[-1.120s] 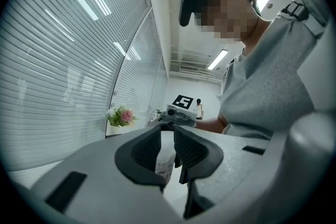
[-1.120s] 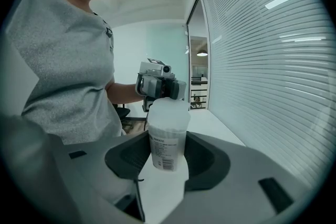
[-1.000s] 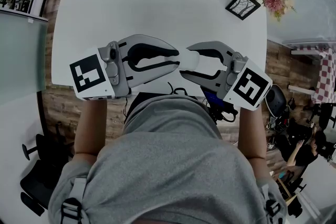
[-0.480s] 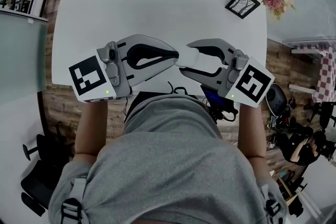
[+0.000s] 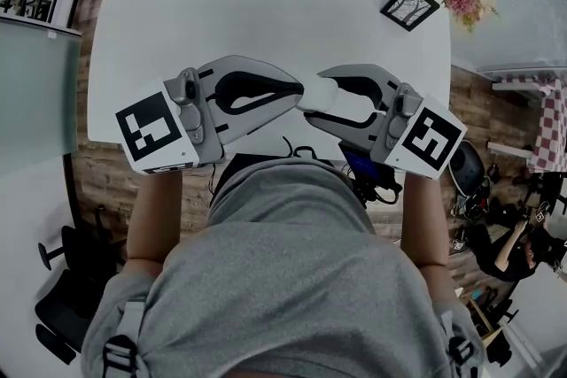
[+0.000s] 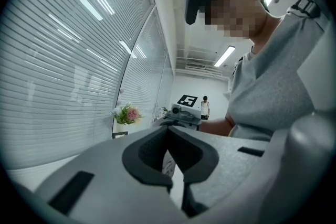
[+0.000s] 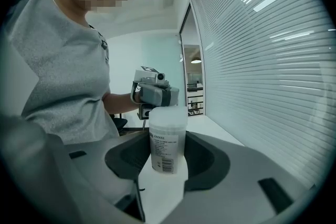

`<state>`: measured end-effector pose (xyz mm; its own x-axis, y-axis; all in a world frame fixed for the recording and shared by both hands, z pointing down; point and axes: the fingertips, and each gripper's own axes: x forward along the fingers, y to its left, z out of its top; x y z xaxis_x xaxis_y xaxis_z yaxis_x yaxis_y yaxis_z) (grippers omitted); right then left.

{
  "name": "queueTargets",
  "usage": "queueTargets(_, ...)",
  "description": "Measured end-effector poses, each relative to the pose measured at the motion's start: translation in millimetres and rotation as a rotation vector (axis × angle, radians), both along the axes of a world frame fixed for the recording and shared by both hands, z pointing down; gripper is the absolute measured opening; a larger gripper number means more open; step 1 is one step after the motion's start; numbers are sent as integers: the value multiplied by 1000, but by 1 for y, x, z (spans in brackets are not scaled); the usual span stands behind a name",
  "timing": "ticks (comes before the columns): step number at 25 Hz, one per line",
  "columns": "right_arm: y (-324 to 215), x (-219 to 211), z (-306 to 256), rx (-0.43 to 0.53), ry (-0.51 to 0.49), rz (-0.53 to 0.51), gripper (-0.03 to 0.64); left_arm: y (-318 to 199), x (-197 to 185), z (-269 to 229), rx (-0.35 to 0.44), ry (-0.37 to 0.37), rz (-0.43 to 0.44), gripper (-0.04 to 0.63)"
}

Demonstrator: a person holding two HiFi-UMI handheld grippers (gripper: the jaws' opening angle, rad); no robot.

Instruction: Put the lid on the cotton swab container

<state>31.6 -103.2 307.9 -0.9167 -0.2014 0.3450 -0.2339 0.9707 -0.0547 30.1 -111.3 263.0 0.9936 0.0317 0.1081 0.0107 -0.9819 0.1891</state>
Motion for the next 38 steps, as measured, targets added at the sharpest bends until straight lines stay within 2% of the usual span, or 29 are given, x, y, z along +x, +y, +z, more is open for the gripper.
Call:
queueTargets(7, 1, 1, 2, -6, 5, 7, 204, 0, 1, 4, 6, -41, -6, 3)
queueTargets(18, 1, 2, -1, -21, -13, 28, 204, 1, 1, 3, 6, -52, -8, 3)
queueTargets(24, 1, 8, 3, -55, -57, 27, 204, 1, 9, 6, 84, -75, -12, 3)
queueTargets(27, 0, 12, 4, -37, -39, 41, 204, -1, 14, 1, 74, -34, -50, 3)
queueTargets(31, 2, 17, 27, -30, 108, 37, 204, -11, 9, -11, 51, 51, -130, 3)
queueTargets(38, -2, 25, 31, -38, 41, 69, 204, -12, 0, -23, 64, 87, -161, 3)
